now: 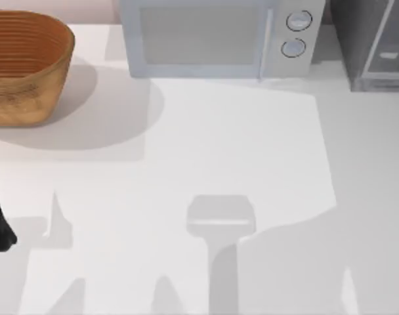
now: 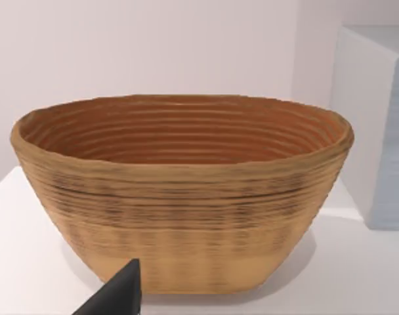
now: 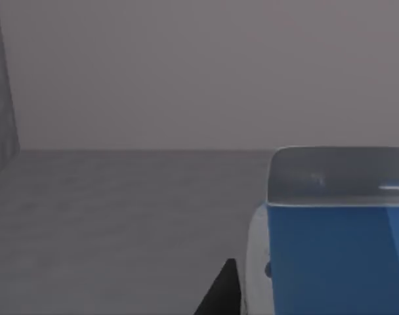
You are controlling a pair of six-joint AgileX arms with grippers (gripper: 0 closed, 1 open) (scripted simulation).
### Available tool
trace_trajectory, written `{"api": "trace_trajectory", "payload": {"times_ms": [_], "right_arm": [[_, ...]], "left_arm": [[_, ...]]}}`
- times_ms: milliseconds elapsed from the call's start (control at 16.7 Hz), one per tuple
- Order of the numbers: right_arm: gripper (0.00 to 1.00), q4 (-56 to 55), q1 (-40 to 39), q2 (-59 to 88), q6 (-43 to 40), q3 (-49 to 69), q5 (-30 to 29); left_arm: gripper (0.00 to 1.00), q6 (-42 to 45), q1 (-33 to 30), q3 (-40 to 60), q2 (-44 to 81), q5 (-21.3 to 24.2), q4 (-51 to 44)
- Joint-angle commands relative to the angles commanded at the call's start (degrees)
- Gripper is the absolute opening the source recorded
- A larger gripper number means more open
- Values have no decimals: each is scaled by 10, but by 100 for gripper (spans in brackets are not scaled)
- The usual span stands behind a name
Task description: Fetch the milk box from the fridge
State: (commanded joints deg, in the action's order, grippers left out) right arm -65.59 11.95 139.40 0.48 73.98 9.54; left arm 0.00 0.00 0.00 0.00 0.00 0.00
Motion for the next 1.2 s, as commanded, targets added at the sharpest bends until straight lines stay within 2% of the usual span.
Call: {"api": "trace_trajectory", "payload": {"times_ms": [420,780,960,1200], "right_arm": [[0,74,0,-76,1,-1,1],[0,70,0,-84,2,-9,3],[0,40,3,-119,1,-67,12],[0,-16,18,-178,3,-200,24]], "left_arm": [[100,0,0,0,0,0,0],[100,0,0,0,0,0,0],[100,0,0,0,0,0,0],[100,0,0,0,0,0,0]]}}
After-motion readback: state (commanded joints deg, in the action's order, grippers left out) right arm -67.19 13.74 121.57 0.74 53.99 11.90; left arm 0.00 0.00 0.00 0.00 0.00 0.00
